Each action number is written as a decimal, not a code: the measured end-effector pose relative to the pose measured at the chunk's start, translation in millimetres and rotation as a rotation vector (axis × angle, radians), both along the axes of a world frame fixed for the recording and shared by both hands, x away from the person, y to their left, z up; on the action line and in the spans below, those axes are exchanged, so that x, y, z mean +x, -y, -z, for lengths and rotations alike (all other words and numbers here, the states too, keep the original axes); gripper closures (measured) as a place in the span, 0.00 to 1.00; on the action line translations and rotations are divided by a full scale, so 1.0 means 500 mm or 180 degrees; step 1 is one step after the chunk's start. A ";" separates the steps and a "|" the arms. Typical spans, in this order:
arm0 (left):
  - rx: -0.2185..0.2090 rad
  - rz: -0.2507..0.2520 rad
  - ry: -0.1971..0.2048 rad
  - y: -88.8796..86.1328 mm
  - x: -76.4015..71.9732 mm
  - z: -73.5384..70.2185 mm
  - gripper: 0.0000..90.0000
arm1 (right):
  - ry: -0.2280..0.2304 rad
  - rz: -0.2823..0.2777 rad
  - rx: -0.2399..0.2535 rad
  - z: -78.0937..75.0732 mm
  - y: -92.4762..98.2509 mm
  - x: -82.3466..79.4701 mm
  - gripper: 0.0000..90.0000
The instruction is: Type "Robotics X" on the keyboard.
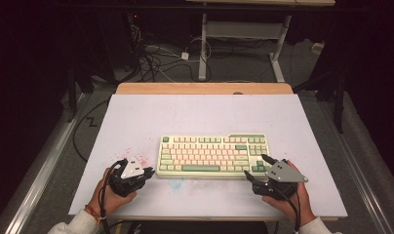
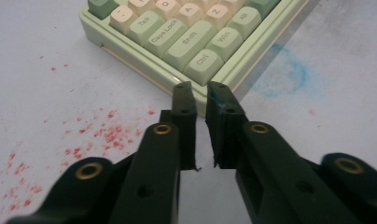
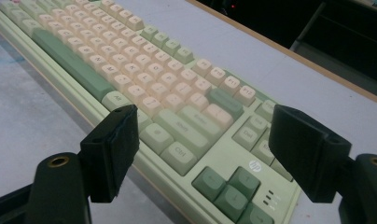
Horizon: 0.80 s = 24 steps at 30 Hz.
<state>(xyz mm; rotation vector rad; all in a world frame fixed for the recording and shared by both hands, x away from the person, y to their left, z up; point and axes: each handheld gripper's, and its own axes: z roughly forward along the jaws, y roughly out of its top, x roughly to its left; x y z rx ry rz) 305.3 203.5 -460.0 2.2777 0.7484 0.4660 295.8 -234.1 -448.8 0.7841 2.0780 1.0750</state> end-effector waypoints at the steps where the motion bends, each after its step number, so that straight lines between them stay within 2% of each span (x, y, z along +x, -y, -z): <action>1: -0.0029 0.0027 -0.0001 0.002 0.000 -0.002 0.96 | 0.0001 0.0003 -0.0014 0.001 0.001 -0.001 0.27; 5: -0.0008 0.0086 -0.0023 0.021 0.006 -0.011 0.97 | -0.0005 0.0022 -0.0052 0.003 0.002 -0.006 0.27; 7: -0.0052 0.0151 -0.0087 0.030 0.014 -0.016 0.97 | -0.0008 0.0026 -0.0045 0.005 0.003 -0.007 0.27; 10: -0.0034 0.0207 -0.0107 0.052 0.029 -0.021 0.97 | -0.0016 0.0029 -0.0083 0.008 0.003 -0.007 0.27; 24: 0.0046 0.0437 -0.0101 0.149 0.091 -0.039 0.97 | -0.0044 -0.0021 -0.0168 0.016 -0.005 -0.005 0.27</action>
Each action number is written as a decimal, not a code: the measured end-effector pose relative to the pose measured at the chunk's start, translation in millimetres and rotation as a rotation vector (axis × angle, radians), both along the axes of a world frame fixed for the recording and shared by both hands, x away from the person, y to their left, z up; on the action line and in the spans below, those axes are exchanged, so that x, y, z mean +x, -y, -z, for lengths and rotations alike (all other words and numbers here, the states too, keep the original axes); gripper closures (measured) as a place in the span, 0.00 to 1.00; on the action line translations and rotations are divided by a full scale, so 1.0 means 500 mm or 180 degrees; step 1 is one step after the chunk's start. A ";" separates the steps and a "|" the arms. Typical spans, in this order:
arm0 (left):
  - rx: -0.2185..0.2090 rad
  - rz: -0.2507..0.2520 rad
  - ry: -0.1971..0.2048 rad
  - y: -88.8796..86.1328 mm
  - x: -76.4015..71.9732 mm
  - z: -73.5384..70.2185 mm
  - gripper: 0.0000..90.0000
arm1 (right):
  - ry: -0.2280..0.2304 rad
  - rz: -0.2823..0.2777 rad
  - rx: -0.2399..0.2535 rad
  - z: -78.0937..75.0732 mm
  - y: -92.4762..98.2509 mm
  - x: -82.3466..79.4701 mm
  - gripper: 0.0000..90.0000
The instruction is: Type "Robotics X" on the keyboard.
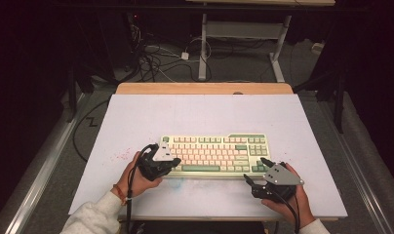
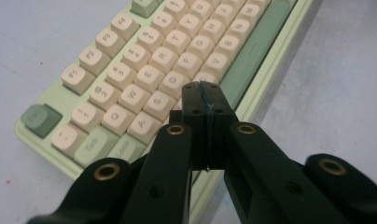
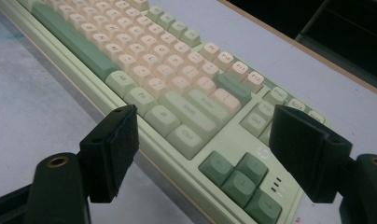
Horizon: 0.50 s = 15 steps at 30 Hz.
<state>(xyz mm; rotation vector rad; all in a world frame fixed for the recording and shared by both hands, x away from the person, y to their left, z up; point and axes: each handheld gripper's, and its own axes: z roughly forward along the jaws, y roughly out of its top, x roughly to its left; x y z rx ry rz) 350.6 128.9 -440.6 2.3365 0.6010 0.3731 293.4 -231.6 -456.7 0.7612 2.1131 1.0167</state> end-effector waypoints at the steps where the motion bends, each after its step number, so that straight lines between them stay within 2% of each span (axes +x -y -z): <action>1: 0.0007 0.0004 0.0006 0.006 0.004 0.000 0.97 | 0.0001 -0.0003 -0.0001 0.000 0.000 0.000 0.27; 8: 0.0064 0.0066 -0.0011 0.039 0.024 0.002 0.97 | -0.0014 -0.0016 -0.0035 0.003 0.000 0.001 0.27; 15: 0.0188 0.0113 -0.0040 0.063 0.034 0.014 0.97 | -0.0029 -0.0019 -0.0076 0.006 0.001 -0.001 0.27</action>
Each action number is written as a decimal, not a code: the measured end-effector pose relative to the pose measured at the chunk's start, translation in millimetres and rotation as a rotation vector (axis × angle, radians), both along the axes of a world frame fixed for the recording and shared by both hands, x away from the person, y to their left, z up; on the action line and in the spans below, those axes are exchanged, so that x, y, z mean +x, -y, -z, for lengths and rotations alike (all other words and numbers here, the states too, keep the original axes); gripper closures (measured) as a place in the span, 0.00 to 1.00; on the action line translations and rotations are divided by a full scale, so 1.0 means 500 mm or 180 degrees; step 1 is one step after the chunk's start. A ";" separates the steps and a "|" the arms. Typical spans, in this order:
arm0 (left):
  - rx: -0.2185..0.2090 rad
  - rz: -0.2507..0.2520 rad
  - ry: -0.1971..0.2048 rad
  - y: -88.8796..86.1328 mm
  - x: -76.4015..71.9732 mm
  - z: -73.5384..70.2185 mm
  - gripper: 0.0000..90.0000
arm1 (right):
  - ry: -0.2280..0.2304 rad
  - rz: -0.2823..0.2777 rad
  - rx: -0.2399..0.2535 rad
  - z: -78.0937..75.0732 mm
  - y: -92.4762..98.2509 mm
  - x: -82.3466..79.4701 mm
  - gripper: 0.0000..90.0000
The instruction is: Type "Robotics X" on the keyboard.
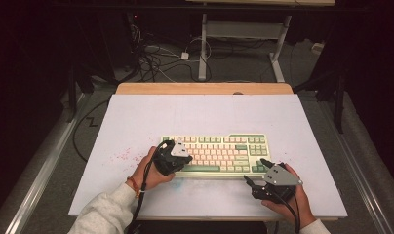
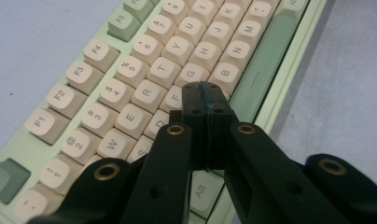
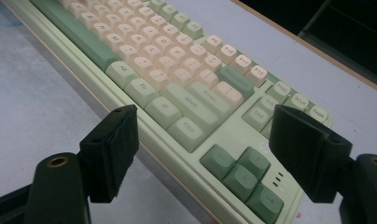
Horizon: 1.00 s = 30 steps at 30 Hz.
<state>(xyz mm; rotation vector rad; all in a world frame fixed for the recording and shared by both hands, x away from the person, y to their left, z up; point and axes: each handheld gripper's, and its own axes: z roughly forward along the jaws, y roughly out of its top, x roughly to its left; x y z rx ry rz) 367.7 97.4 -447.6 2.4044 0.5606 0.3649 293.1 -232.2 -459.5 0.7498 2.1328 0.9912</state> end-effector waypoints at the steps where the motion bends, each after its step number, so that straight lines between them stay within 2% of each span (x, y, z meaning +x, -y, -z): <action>1: 0.0010 0.0000 -0.0007 0.001 0.001 0.001 0.97 | 0.0000 -0.0004 -0.0007 0.000 0.000 0.000 0.27; 8: 0.0067 -0.0006 -0.0016 0.006 0.006 0.007 0.97 | -0.0009 -0.0017 -0.0018 0.001 0.000 -0.002 0.27; 11: 0.0049 -0.0023 -0.0015 0.005 0.007 0.008 0.96 | -0.0012 -0.0020 -0.0032 0.002 0.000 -0.002 0.27; 13: 0.0088 -0.0017 -0.0049 0.006 0.007 0.014 0.97 | -0.0021 -0.0016 -0.0058 0.003 0.000 -0.002 0.27; 14: 0.0059 -0.0019 0.0000 0.006 0.005 0.017 0.97 | -0.0037 -0.0015 -0.0069 0.004 -0.001 -0.001 0.27; 16: 0.0078 -0.0025 0.0006 0.005 0.005 0.016 0.97 | -0.0063 -0.0029 -0.0105 0.006 -0.002 -0.001 0.27; 22: 0.0073 -0.0030 0.0086 0.001 0.001 0.009 0.95 | -0.0043 -0.0034 -0.0074 0.003 -0.001 -0.003 0.27; 30: 0.0071 -0.0036 0.0131 -0.004 -0.003 0.006 0.95 | -0.0027 -0.0029 -0.0073 0.002 0.000 -0.003 0.27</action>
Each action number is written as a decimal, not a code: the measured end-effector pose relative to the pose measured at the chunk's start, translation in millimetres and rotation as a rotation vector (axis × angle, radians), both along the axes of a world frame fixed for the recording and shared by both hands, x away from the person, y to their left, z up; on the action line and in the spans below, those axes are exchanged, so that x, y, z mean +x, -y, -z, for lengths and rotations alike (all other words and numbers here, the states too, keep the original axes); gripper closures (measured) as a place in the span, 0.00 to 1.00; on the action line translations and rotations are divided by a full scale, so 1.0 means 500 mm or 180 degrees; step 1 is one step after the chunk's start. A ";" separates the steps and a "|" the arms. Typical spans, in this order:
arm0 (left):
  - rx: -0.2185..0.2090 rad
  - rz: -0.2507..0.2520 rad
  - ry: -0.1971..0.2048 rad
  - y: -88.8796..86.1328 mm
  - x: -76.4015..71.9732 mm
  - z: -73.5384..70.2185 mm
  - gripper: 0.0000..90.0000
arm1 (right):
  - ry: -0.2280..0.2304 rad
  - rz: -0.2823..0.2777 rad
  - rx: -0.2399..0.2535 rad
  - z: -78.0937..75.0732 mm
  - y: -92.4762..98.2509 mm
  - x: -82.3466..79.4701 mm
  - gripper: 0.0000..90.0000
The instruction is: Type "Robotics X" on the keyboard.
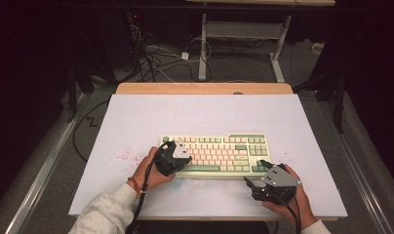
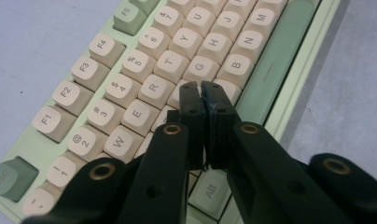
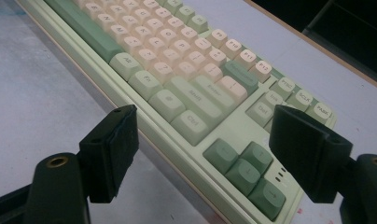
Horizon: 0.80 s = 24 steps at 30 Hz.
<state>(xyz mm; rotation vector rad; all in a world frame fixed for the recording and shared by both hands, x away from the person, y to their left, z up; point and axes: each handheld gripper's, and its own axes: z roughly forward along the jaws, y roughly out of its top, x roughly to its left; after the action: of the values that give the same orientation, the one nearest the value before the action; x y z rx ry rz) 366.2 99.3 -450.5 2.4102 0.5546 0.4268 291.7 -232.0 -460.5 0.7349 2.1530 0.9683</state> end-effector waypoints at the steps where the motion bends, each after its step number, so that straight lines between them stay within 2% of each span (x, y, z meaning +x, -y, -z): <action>1: 0.0005 0.0005 0.0007 -0.001 -0.001 -0.001 0.95 | 0.0004 -0.0002 -0.0002 0.000 0.001 0.000 0.27; 15: 0.0029 -0.0004 0.0055 -0.016 -0.009 -0.007 0.94 | 0.0005 -0.0004 -0.0015 0.000 0.000 0.000 0.27; 24: 0.0018 -0.0095 0.0066 -0.036 -0.003 -0.014 0.95 | 0.0002 0.0000 -0.0021 0.000 -0.001 0.000 0.27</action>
<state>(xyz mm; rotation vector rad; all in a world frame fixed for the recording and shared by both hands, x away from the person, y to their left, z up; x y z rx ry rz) 364.7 117.4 -443.4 2.4028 0.5815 0.4660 291.5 -231.6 -460.6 0.7313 2.1548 0.9608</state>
